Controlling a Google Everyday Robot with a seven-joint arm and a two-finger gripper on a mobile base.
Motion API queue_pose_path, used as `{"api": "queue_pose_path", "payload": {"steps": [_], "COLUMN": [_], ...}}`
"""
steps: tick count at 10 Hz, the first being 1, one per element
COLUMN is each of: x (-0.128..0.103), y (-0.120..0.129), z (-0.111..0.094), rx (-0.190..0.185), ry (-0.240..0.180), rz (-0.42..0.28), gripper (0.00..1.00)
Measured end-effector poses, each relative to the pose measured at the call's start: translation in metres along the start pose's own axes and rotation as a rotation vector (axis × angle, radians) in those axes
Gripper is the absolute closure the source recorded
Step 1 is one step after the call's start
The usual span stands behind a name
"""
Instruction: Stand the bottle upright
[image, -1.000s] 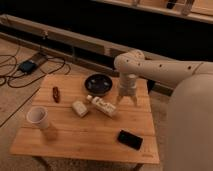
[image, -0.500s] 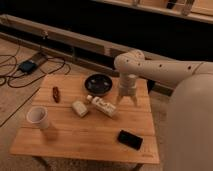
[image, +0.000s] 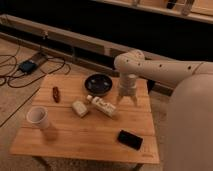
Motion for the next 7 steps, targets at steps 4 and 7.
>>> {"api": "queue_pose_path", "payload": {"steps": [4,7], "x": [0.000,-0.007], "y": [0.000,0.013], "z": [0.000,0.005], "rx": [0.001,0.031], "ry": [0.002,0.041], "rz": [-0.005,-0.119], "gripper": [0.35,0.35]}}
